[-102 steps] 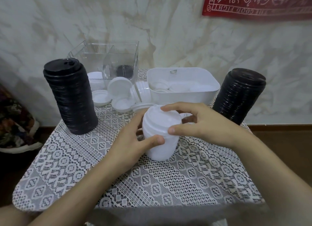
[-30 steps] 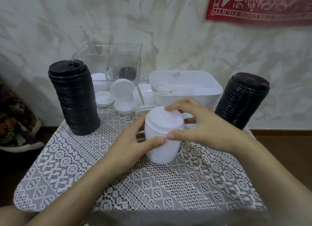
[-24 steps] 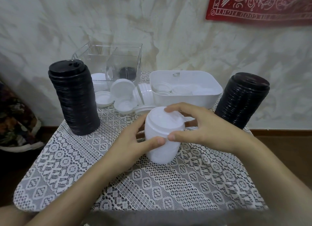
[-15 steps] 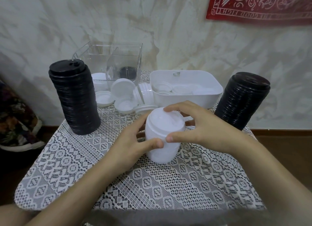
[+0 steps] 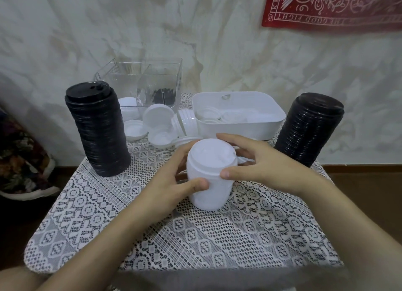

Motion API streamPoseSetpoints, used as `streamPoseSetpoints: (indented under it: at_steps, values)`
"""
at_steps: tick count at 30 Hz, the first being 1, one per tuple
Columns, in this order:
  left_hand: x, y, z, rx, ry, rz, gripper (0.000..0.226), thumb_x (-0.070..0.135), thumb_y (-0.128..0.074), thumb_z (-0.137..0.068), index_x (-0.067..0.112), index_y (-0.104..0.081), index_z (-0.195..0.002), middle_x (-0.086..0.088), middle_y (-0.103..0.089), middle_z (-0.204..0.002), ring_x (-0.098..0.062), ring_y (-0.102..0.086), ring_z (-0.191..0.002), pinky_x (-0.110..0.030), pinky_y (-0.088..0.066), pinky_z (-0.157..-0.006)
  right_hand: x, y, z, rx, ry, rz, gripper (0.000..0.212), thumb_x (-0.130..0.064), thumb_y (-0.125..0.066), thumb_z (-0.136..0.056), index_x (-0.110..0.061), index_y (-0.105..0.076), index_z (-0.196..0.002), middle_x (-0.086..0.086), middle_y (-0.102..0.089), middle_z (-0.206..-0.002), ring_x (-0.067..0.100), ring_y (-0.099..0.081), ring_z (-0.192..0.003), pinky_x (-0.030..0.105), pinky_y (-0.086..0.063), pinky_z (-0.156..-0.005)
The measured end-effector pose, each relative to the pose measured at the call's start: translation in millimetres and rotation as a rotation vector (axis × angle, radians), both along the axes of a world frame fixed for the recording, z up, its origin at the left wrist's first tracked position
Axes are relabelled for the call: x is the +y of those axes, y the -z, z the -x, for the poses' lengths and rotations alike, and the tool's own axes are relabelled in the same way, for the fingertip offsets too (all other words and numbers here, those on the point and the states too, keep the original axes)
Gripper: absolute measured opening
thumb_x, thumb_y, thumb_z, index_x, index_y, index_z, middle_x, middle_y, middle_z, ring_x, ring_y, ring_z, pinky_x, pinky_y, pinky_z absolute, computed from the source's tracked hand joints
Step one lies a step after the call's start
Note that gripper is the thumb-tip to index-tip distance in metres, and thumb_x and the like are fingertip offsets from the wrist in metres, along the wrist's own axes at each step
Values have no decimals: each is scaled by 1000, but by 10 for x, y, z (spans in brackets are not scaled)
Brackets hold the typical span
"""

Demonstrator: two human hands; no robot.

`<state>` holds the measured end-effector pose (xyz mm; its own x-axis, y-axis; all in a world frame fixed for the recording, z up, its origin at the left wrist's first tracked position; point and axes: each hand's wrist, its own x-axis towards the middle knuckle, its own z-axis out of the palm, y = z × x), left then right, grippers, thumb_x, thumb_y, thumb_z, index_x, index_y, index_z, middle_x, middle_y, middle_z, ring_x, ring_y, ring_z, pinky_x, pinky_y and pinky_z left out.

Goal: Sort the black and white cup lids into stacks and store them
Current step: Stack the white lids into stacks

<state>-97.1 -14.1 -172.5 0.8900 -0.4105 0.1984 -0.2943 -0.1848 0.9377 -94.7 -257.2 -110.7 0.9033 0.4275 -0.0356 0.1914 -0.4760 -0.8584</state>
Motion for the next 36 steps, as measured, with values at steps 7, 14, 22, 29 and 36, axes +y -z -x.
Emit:
streamPoseSetpoints:
  at_steps: [7,14,22,29,36]
  values:
    - [21,45,0,-57,-64,-57,81,47,-81,-73,38,-47,-146,14,-61,-141,-11,-57,-134,-44,-51,-107,32,69,-23,-18,-18,-17,76,-50,-87,-67,-47,-54,-135,-24,-60,-136,-2,-53,-132,42,-48,-112]
    - [44,-2,11,-123,-87,-170,89,58,-85,-69,43,-45,-148,18,-62,-140,-6,-58,-131,-45,-52,-106,70,125,15,-75,42,-8,75,-61,-88,-54,-51,-55,-121,-34,-62,-120,-3,-60,-121,40,-56,-102]
    - [43,-62,19,-51,-53,-93,98,61,-84,-65,52,-37,-151,26,-55,-145,2,-53,-133,-29,-50,-107,60,120,7,-72,54,-21,81,-64,-90,-51,-52,-53,-121,-26,-61,-127,-1,-60,-122,41,-55,-102]
    - [53,-85,12,-60,-11,-80,101,64,-84,-63,48,-39,-152,27,-54,-145,3,-52,-133,-23,-50,-105,-6,59,14,-57,-18,-35,74,-57,-85,-66,-53,-54,-133,-27,-61,-134,-2,-56,-127,42,-51,-108]
    - [11,-177,57,-115,-101,-88,80,72,-74,-70,61,-43,-142,35,-52,-143,8,-51,-133,-24,-45,-111,8,73,5,-66,-7,-29,76,-56,-86,-67,-49,-54,-136,-23,-63,-135,1,-59,-126,45,-51,-108]
